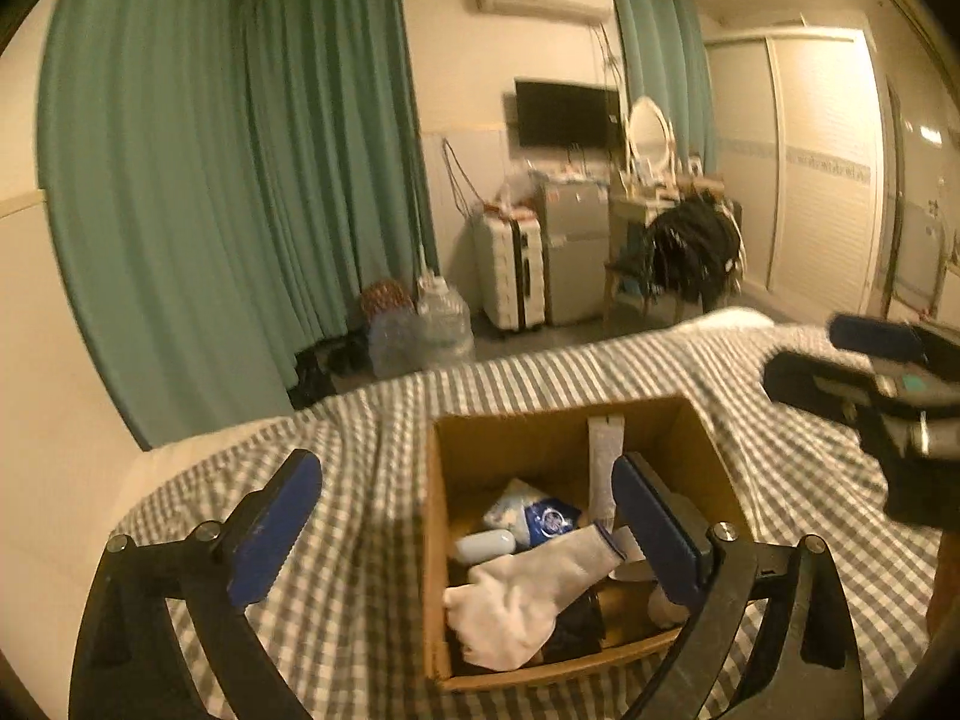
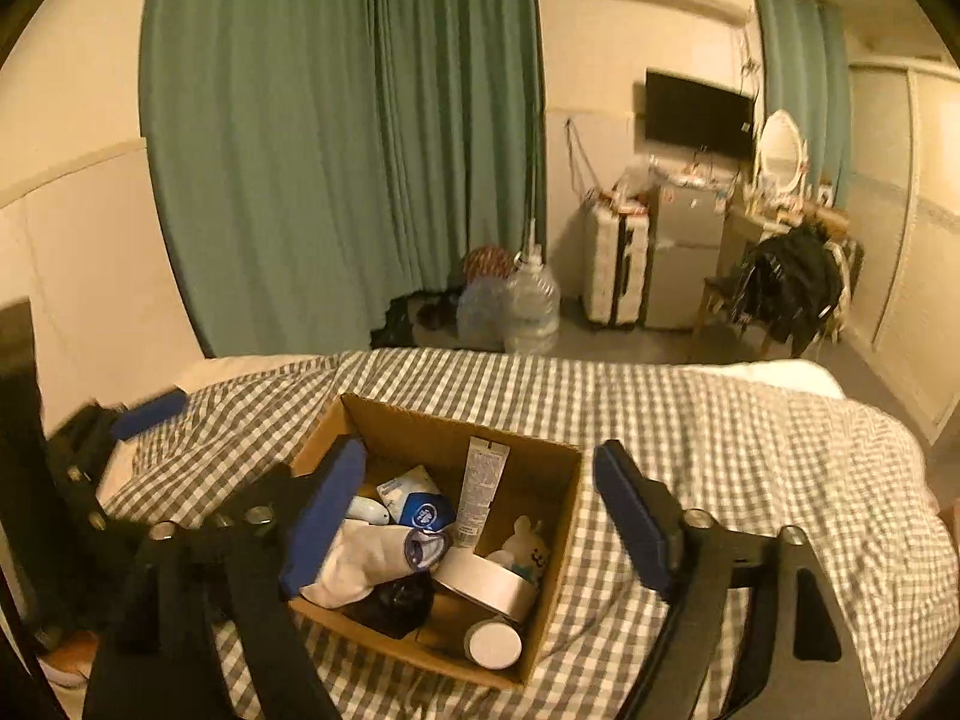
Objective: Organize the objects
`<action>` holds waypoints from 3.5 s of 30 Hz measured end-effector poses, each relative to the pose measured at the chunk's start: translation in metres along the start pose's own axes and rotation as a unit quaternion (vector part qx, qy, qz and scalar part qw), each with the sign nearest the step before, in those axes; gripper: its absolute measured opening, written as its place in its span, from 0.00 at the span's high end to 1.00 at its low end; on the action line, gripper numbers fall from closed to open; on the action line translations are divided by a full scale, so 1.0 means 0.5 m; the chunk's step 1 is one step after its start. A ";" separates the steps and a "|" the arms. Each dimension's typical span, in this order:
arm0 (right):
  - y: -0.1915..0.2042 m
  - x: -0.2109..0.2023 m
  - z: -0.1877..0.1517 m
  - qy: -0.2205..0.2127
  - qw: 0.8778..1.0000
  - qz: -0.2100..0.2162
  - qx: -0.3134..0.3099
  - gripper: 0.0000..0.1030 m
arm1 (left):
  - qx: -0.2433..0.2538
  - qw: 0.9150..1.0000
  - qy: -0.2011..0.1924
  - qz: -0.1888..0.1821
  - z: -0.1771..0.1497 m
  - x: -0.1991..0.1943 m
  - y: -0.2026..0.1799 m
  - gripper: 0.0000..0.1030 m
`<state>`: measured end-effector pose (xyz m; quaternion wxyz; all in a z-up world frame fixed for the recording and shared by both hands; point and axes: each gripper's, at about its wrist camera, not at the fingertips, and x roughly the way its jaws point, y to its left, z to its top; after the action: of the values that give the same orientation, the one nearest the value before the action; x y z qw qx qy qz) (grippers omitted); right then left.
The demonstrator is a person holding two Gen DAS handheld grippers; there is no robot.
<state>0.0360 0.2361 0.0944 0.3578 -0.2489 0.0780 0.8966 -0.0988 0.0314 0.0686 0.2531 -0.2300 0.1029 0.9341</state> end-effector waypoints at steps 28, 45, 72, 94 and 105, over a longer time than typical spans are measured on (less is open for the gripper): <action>0.032 -0.072 -0.141 -0.003 0.998 -0.066 0.002 0.08 | -0.044 0.999 -0.007 0.024 -0.103 -0.102 0.041 0.00; 0.041 -0.073 -0.135 0.001 0.997 -0.071 0.006 0.08 | -0.056 0.998 -0.013 0.017 -0.098 -0.117 0.058 0.00; 0.029 -0.072 -0.136 0.006 0.998 -0.067 0.016 0.08 | -0.051 0.999 -0.008 0.008 -0.103 -0.111 0.046 0.00; 0.031 -0.073 -0.136 0.013 0.998 -0.067 0.016 0.08 | -0.053 0.999 -0.002 0.006 -0.106 -0.108 0.045 0.00; 0.030 -0.068 -0.136 0.016 0.997 -0.068 0.016 0.08 | -0.051 0.999 -0.002 0.001 -0.105 -0.109 0.043 0.00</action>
<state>0.0734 0.1831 0.0520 0.4205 -0.2617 0.0811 0.8649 -0.0483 -0.0266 0.0507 0.2405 -0.2408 0.0549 0.9387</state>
